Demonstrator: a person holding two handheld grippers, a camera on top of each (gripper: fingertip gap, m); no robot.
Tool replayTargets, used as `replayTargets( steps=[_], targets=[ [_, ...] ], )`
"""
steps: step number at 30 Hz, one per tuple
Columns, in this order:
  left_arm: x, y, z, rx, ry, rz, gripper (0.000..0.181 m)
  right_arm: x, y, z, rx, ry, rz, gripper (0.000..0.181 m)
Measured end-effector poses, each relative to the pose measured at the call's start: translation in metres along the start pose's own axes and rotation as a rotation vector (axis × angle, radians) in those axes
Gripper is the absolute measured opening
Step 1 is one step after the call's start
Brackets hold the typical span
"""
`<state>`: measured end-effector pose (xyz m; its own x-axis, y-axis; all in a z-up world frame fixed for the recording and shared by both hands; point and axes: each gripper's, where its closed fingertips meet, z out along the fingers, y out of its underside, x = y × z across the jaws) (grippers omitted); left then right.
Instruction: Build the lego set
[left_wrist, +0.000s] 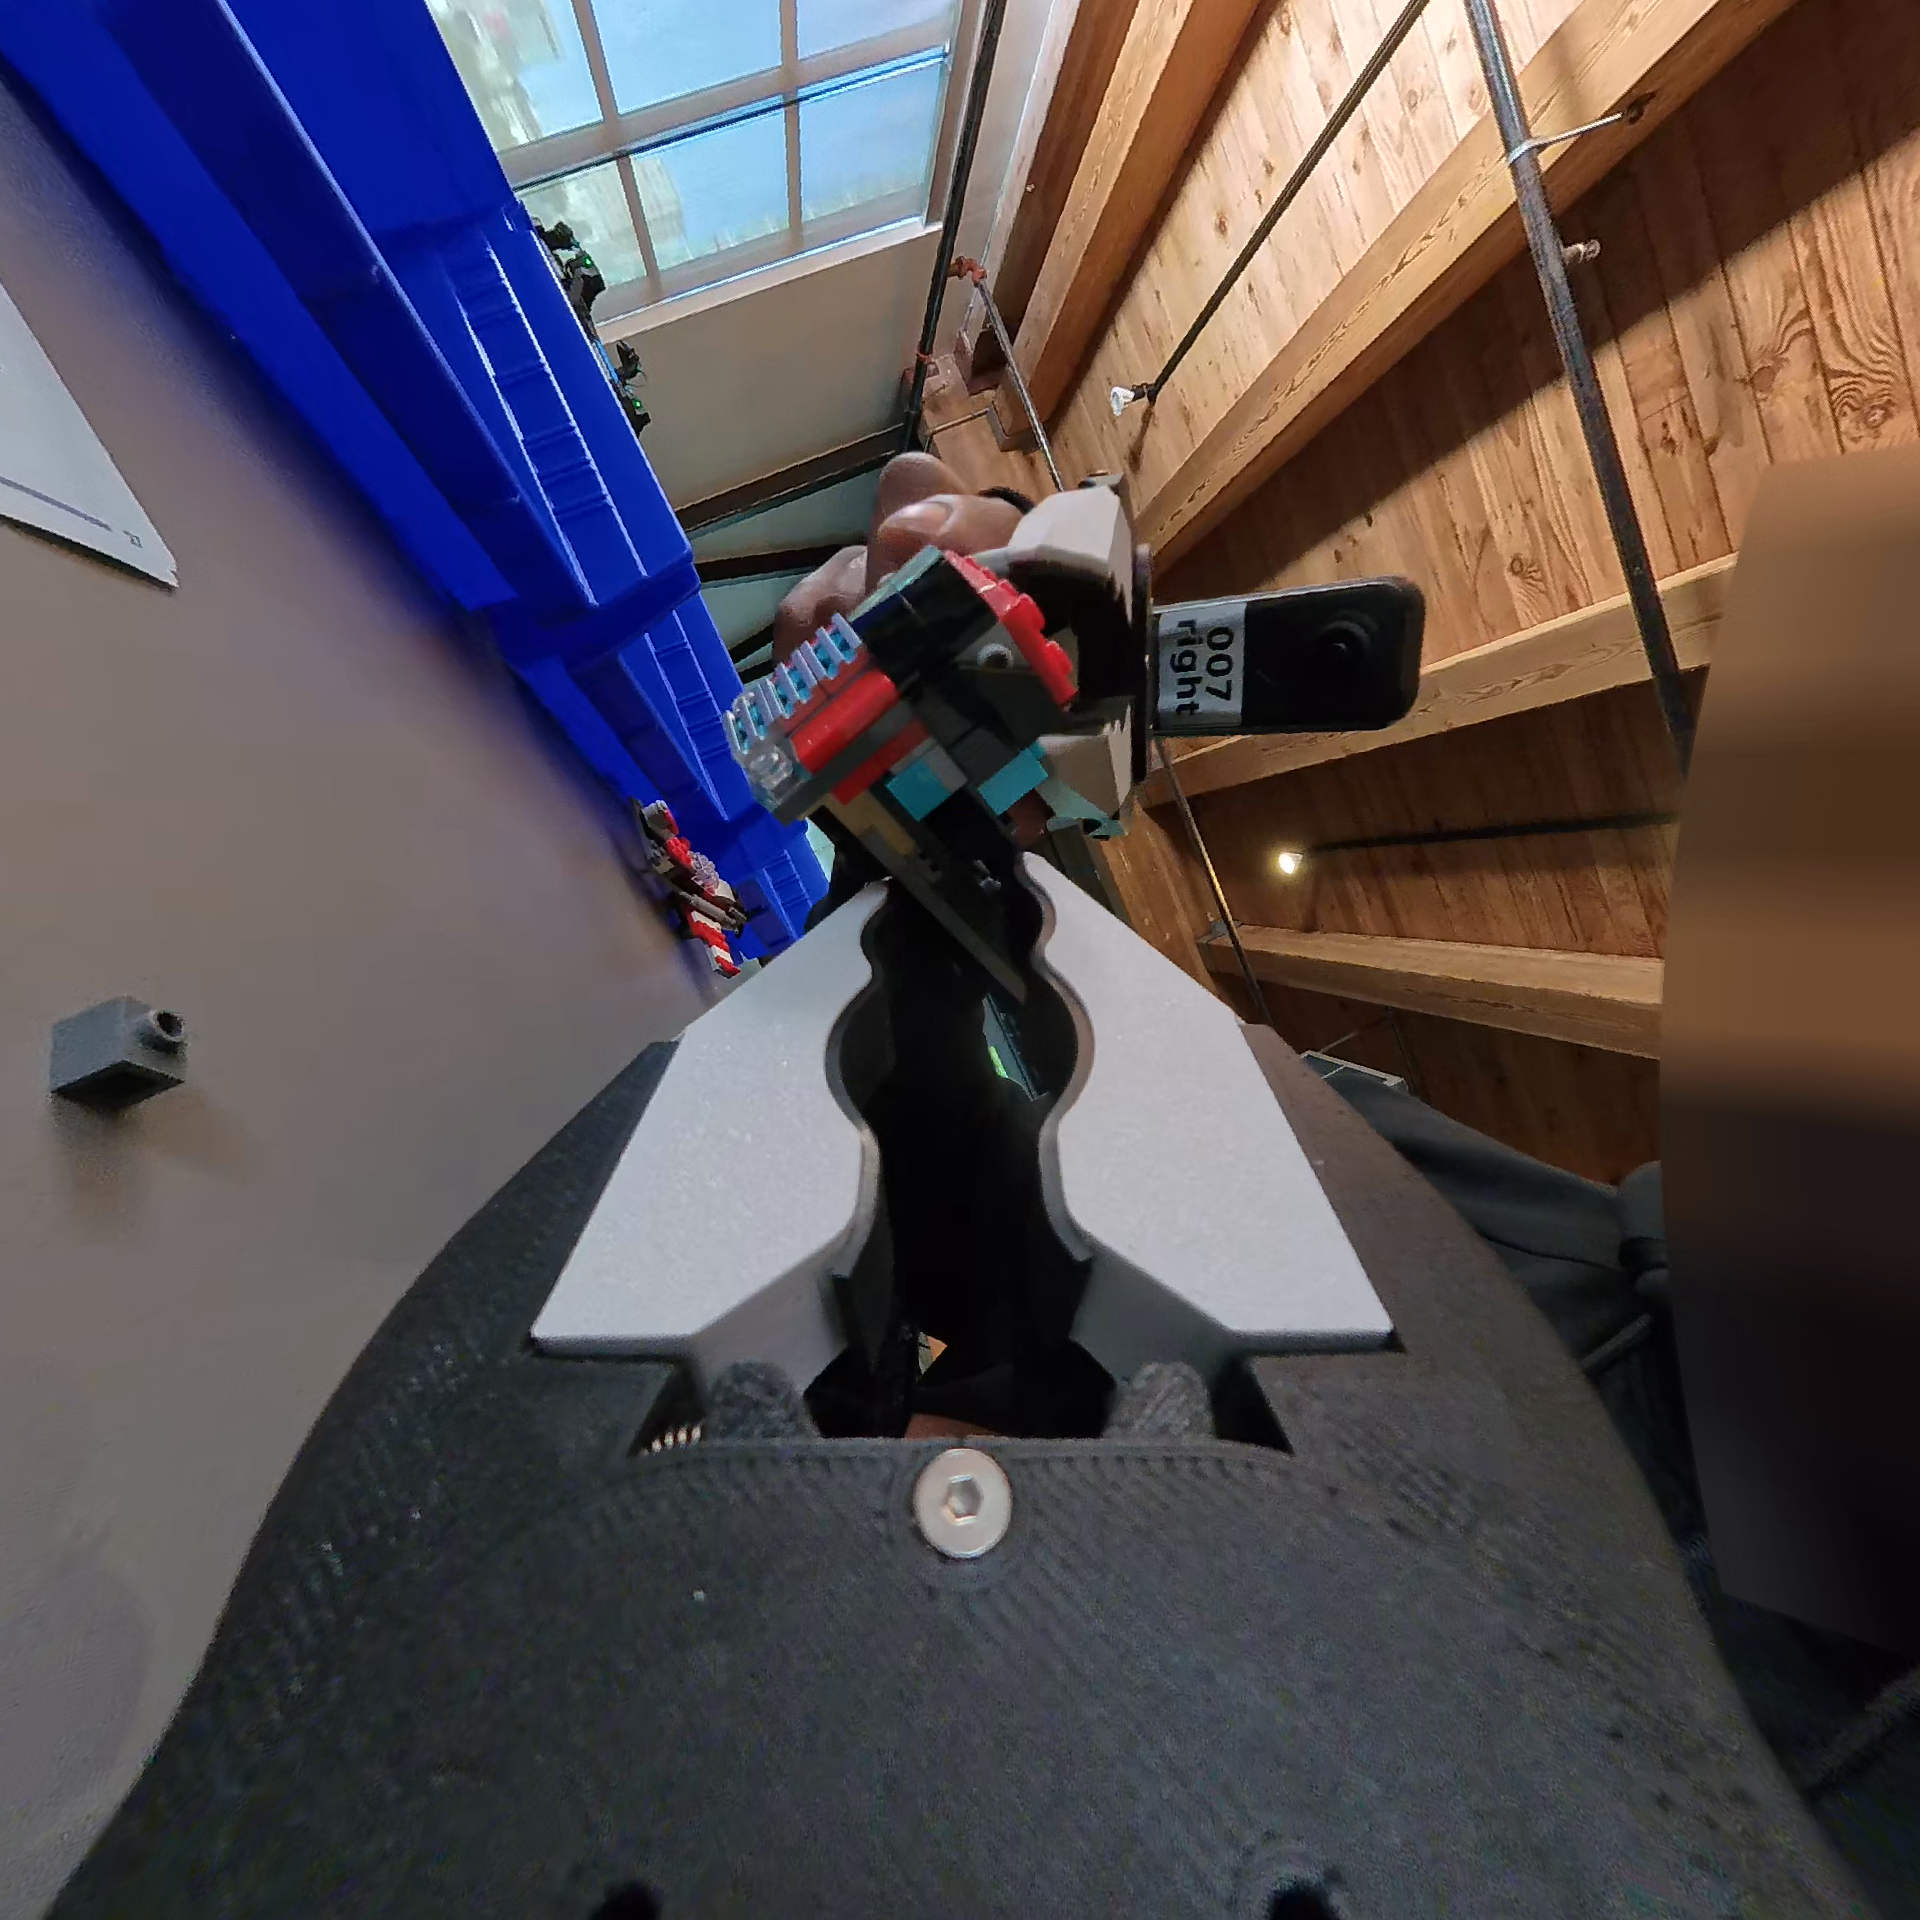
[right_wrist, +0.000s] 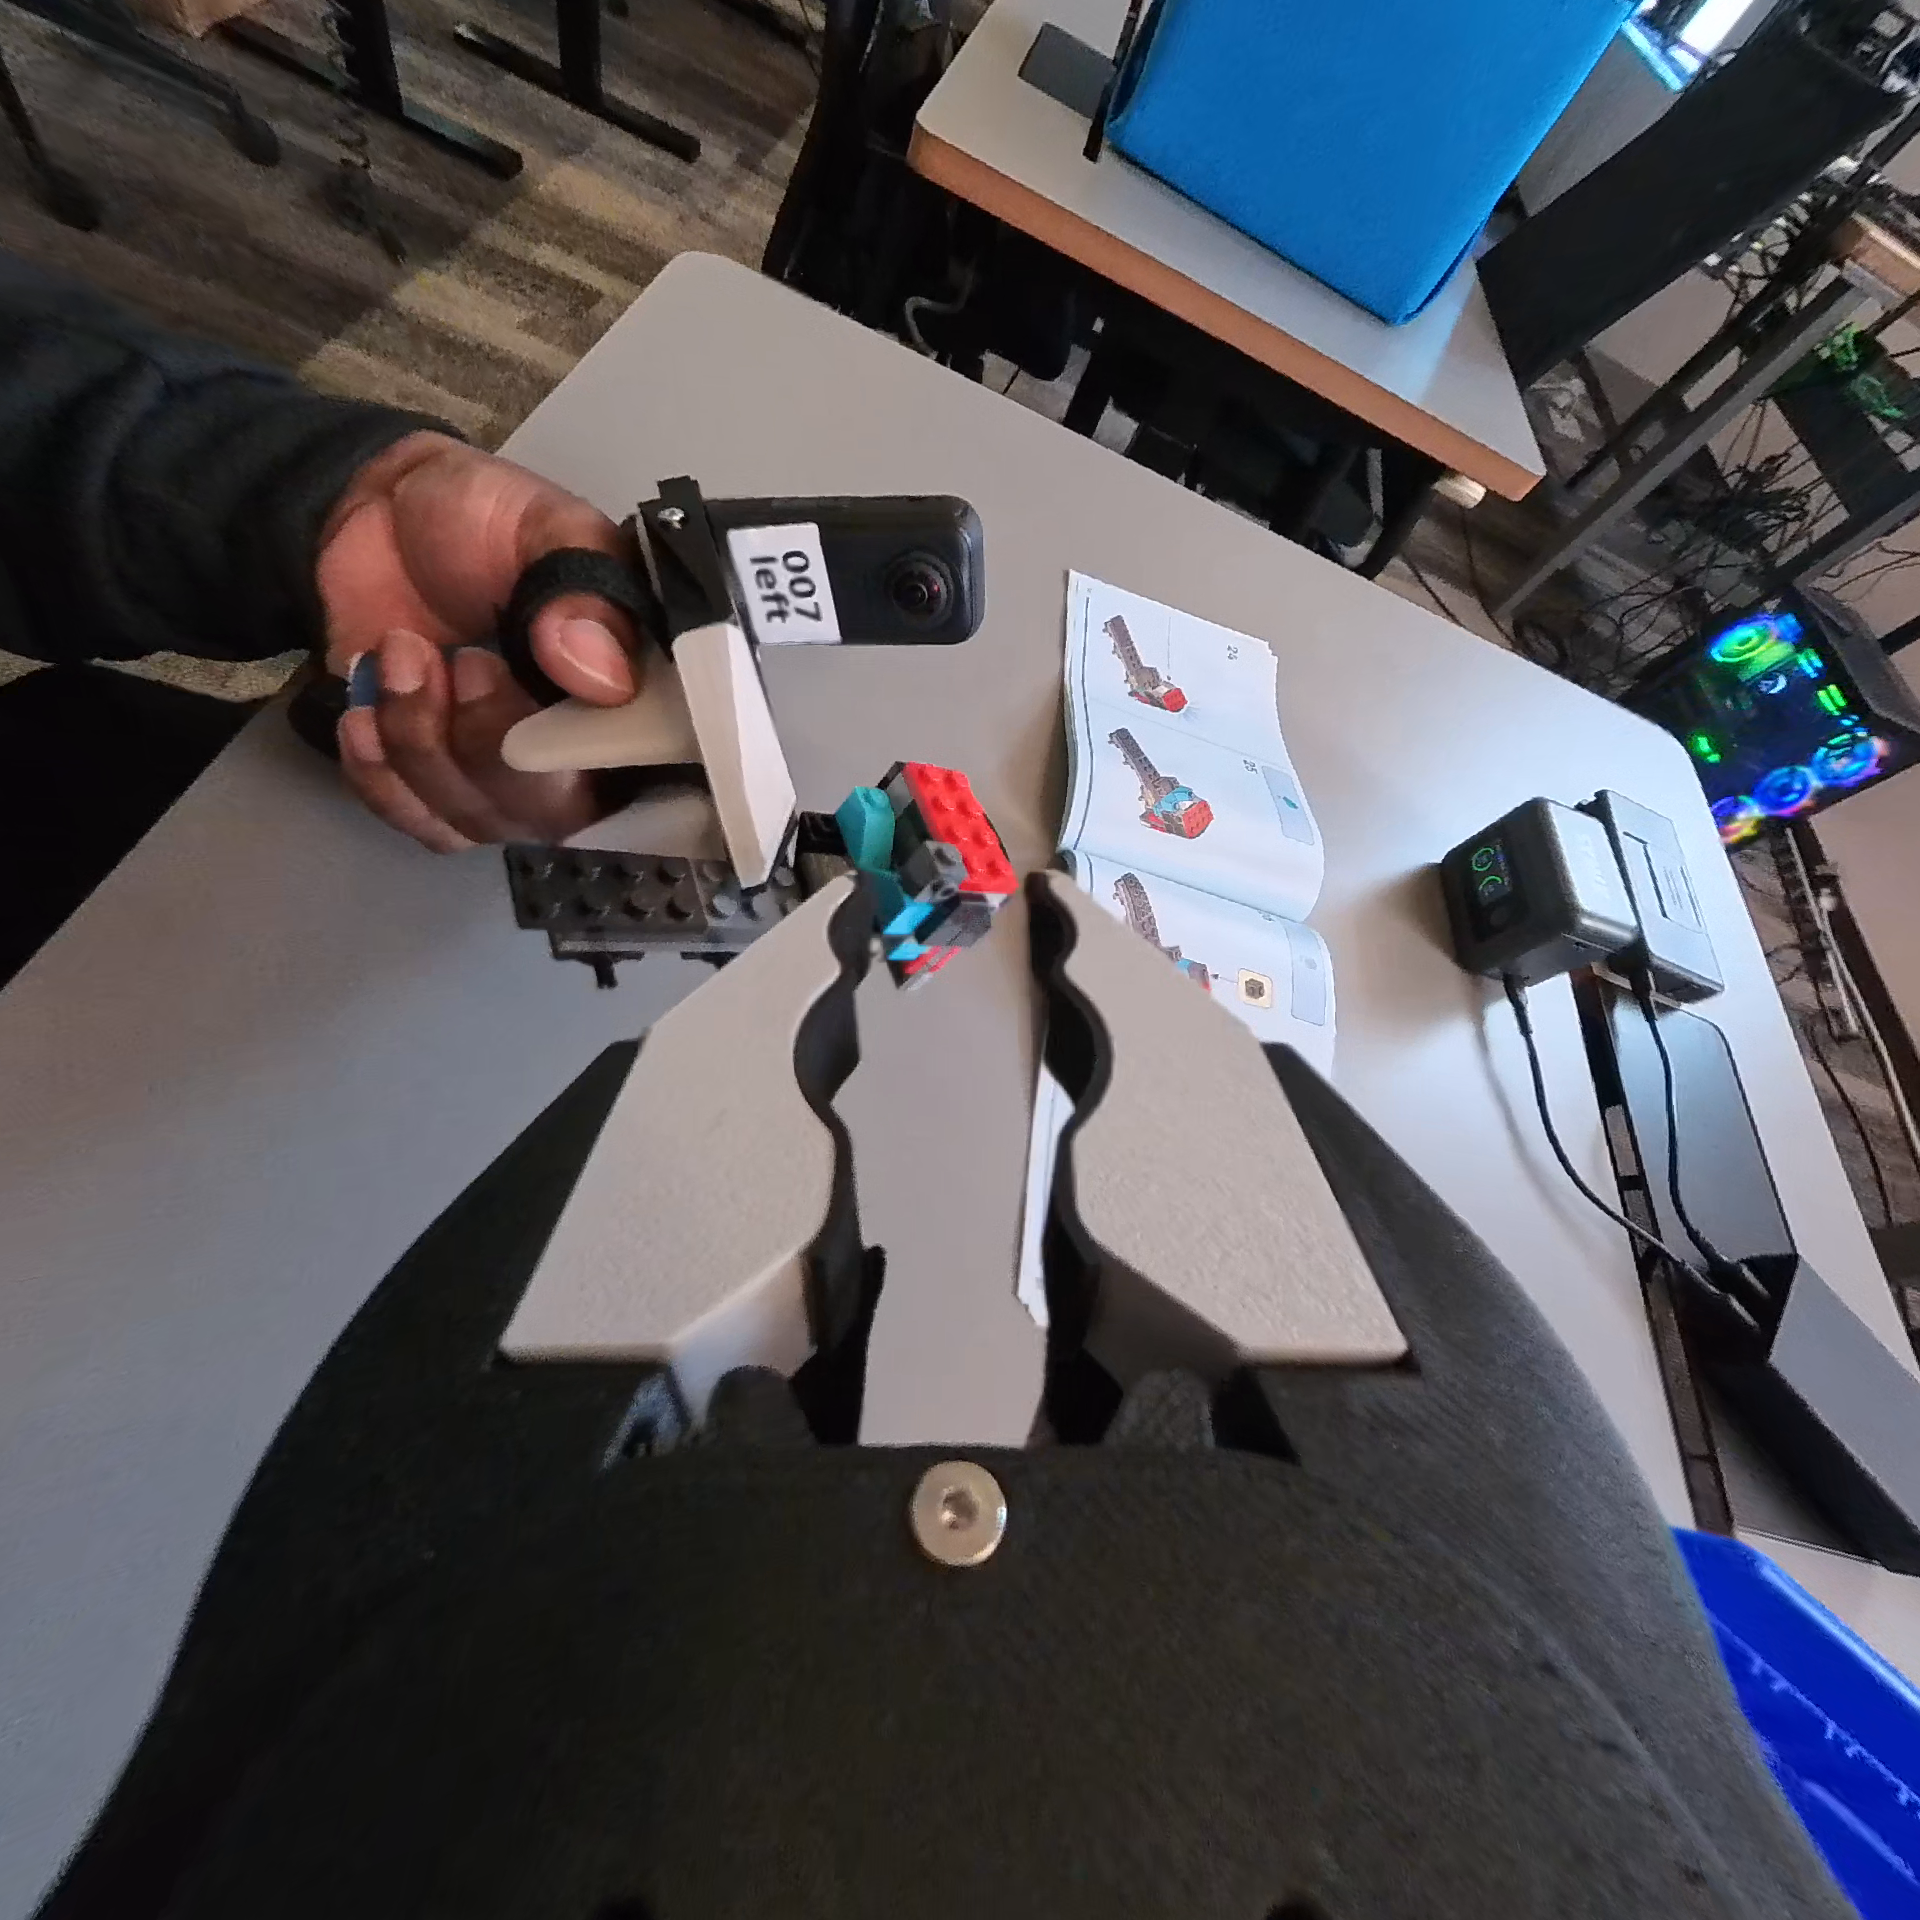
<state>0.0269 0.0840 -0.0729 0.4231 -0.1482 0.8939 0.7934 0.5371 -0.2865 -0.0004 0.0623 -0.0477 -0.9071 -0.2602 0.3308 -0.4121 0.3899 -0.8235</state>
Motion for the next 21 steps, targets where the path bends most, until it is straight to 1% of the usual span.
replayTargets(
  steps=[2, 5, 8, 13, 17, 19, 21],
  targets=[
    [0.0, 0.0, -0.001, 0.001, -0.001, 0.001, 0.018, 0.001, 0.001, -0.004, 0.03, 0.027, 0.0, 0.041],
    [0.0, -0.001, -0.002, 0.001, -0.004, 0.007, 0.018, -0.002, 0.004, -0.012, 0.104, 0.085, -0.048, 0.047],
    [0.001, 0.0, -0.001, -0.004, -0.006, 0.011, 0.018, -0.007, 0.008, -0.022, 0.171, 0.195, -0.176, 0.048],
    [0.004, 0.006, 0.005, -0.041, -0.012, 0.038, 0.019, -0.013, 0.023, -0.036, 0.154, 0.339, -0.367, 0.053],
    [0.012, 0.02, 0.008, -0.086, 0.032, 0.036, 0.019, -0.015, 0.022, -0.052, 0.186, 0.433, -0.487, 0.059],
    [0.02, 0.025, 0.009, -0.085, 0.071, 0.007, 0.019, -0.021, 0.021, -0.055, 0.2, 0.457, -0.553, 0.061],
    [0.024, 0.03, 0.012, -0.097, 0.063, 0.005, 0.019, -0.029, 0.021, -0.056, 0.212, 0.469, -0.614, 0.063]
  ],
)
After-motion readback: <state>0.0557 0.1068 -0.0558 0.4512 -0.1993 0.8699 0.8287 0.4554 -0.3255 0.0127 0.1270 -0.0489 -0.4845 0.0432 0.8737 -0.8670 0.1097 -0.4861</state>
